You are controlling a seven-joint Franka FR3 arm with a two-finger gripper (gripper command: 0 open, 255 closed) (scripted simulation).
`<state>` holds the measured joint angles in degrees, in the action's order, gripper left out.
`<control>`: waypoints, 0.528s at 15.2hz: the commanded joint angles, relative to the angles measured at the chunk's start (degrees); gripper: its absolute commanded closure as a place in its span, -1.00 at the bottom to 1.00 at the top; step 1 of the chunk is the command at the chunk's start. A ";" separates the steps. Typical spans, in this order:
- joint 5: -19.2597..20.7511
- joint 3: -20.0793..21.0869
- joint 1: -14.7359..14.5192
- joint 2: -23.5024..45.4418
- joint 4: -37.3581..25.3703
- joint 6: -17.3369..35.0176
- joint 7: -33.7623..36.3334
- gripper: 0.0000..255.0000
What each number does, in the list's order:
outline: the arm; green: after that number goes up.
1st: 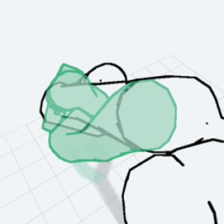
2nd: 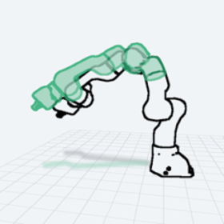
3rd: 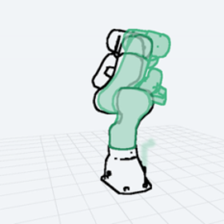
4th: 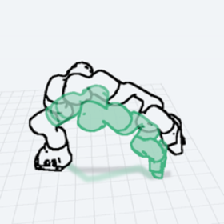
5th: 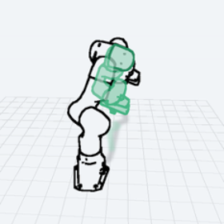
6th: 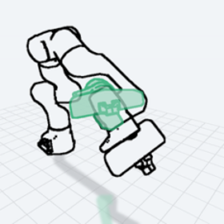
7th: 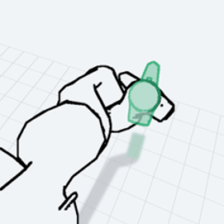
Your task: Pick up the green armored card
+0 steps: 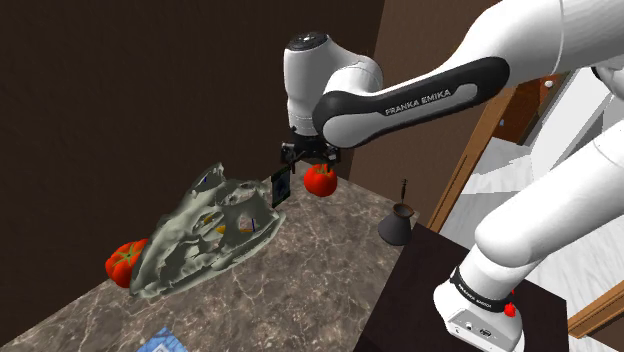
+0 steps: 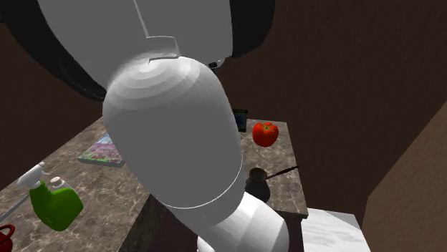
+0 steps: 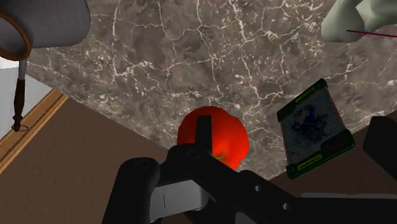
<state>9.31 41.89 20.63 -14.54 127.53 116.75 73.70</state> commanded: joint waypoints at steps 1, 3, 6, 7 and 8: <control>5.92 3.89 2.72 6.39 -3.36 0.31 9.97 -1.00; 13.11 6.50 4.06 13.83 -7.91 -1.34 19.55 -1.00; 23.37 6.49 1.96 25.06 -15.64 -5.74 32.35 -1.00; 26.06 5.47 0.38 28.36 -18.36 -7.32 35.79 -1.00; 28.39 4.33 -1.25 31.44 -21.14 -8.89 38.86 -1.00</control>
<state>34.81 47.16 20.56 13.73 108.56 108.95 108.72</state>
